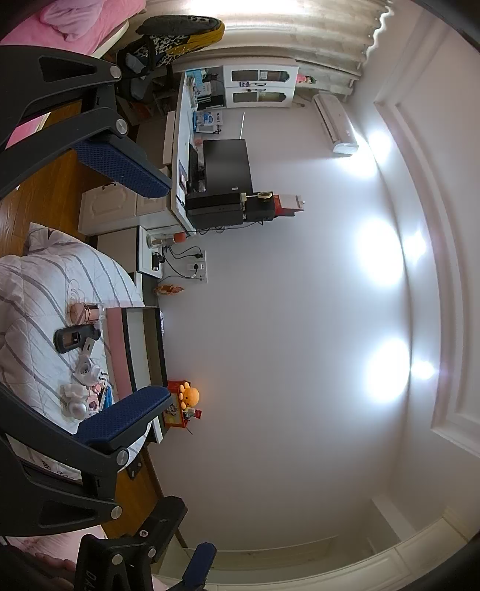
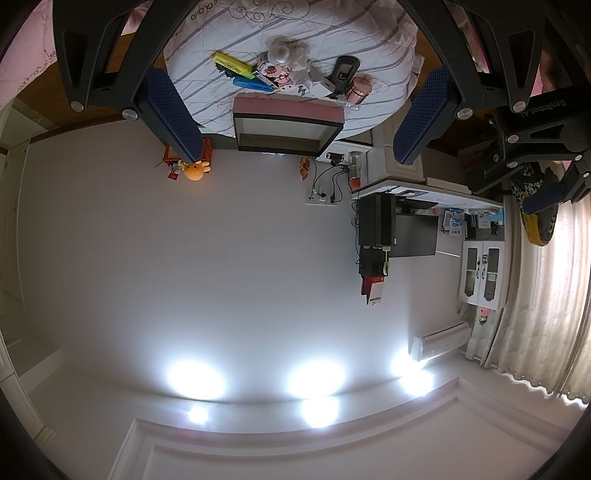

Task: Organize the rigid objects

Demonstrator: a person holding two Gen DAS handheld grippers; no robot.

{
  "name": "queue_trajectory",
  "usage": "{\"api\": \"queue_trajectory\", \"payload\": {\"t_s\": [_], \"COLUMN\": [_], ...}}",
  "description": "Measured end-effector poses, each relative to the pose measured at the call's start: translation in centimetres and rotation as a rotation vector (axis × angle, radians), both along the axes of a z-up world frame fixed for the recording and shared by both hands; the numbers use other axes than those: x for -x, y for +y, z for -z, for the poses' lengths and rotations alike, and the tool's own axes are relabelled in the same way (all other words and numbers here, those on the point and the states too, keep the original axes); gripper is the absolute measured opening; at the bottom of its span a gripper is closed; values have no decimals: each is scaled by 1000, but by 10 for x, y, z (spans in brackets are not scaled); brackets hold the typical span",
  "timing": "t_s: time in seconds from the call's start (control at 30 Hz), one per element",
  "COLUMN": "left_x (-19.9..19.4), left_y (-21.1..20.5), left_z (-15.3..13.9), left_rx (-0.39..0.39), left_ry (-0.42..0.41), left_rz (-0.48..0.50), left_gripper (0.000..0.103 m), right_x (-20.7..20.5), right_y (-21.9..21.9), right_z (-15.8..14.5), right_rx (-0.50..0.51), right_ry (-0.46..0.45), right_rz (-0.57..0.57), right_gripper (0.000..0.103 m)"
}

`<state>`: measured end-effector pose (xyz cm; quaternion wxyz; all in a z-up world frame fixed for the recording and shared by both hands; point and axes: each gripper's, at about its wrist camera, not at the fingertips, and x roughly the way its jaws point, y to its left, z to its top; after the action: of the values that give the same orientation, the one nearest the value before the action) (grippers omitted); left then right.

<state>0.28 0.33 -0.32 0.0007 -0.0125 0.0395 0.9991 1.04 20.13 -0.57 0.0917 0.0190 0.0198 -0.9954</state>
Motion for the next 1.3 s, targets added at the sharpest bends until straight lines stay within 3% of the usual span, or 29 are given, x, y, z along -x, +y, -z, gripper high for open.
{"api": "queue_trajectory", "payload": {"t_s": [0.77,1.3], "left_x": [7,39], "left_y": [8,11], "left_z": [7,19], "left_rx": [30,-24], "left_ry": [-9,-47], "left_rz": [3,29], "left_gripper": [103,103], "right_x": [0,17], "right_y": [1,0], "right_z": [-3,6], "right_rx": [1,2], "right_ry": [-16,-39], "right_rz": [9,40], "right_gripper": [103,103]}}
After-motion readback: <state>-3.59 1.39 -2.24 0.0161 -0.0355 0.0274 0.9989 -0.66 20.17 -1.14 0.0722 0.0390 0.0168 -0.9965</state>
